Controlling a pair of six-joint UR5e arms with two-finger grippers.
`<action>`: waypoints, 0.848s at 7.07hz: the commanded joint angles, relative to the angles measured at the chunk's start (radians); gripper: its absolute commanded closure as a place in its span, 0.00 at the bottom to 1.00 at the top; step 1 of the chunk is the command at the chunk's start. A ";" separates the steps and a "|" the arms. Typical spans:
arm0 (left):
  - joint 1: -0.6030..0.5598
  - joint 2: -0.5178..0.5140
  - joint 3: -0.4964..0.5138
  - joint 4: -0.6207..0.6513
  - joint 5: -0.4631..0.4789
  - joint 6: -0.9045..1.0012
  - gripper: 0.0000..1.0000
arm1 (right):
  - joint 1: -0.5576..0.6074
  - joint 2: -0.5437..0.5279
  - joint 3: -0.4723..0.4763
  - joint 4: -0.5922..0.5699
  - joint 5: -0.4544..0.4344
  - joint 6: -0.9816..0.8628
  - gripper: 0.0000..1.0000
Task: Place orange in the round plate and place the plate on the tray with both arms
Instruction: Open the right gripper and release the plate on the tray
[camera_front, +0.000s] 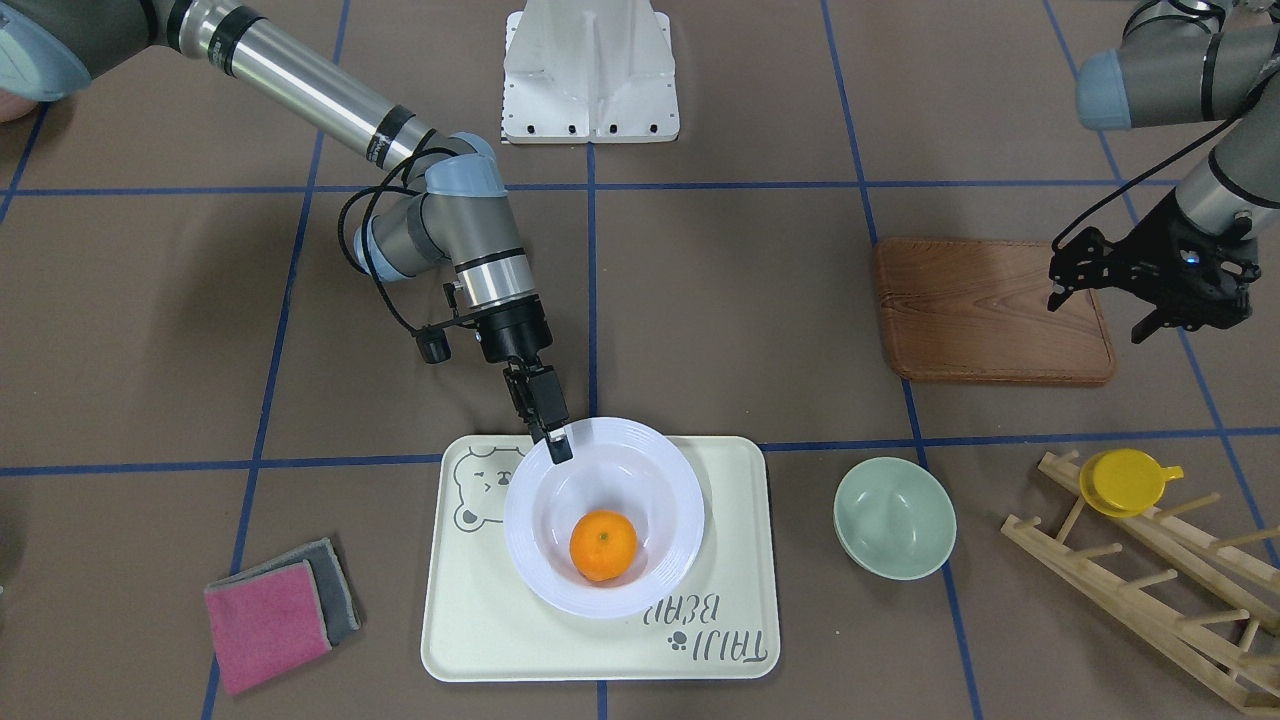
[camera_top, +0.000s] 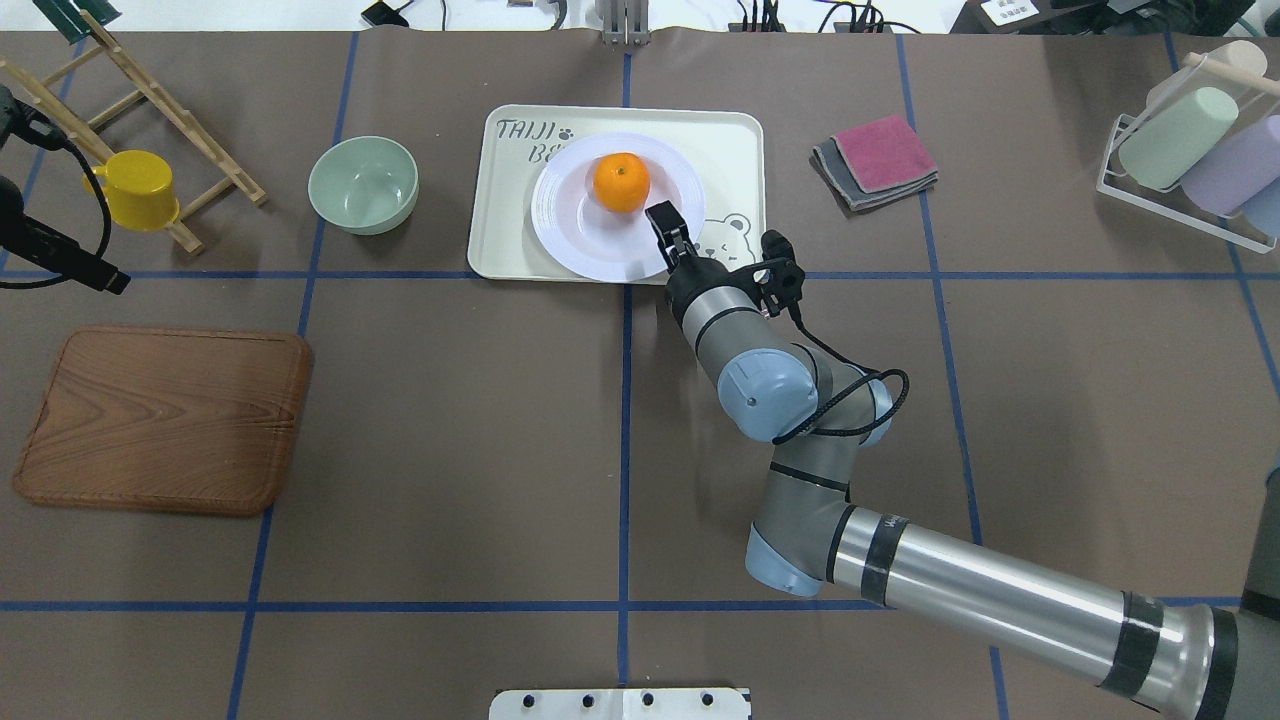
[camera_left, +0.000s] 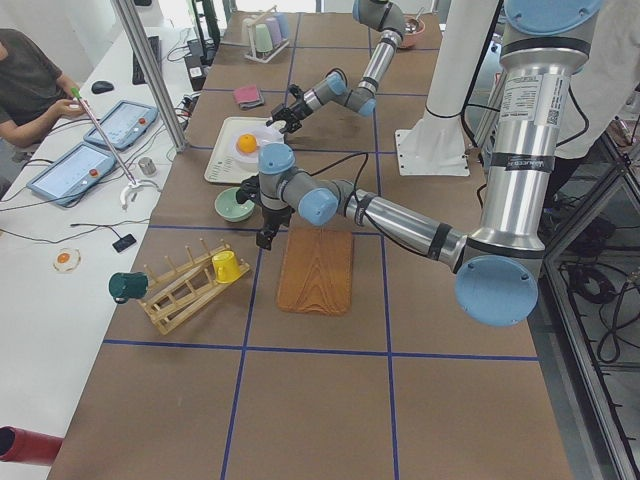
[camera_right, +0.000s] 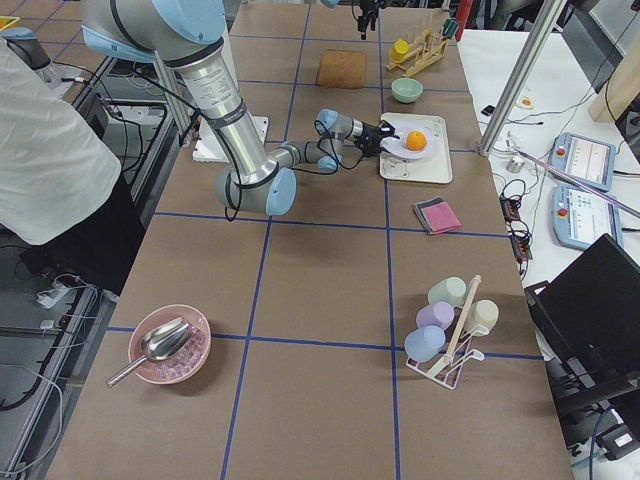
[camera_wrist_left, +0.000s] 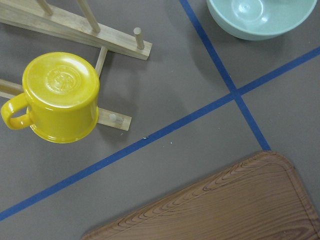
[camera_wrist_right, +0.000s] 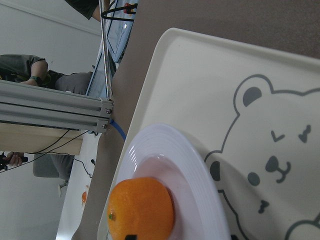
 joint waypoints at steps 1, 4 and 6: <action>0.000 0.000 0.000 0.000 0.001 0.000 0.01 | -0.024 -0.087 0.140 -0.002 -0.001 -0.010 0.00; 0.002 -0.008 -0.002 -0.002 0.008 -0.002 0.01 | -0.053 -0.182 0.279 -0.001 0.058 -0.432 0.00; 0.002 -0.009 -0.002 -0.003 0.010 0.000 0.01 | 0.035 -0.213 0.288 -0.002 0.302 -0.784 0.00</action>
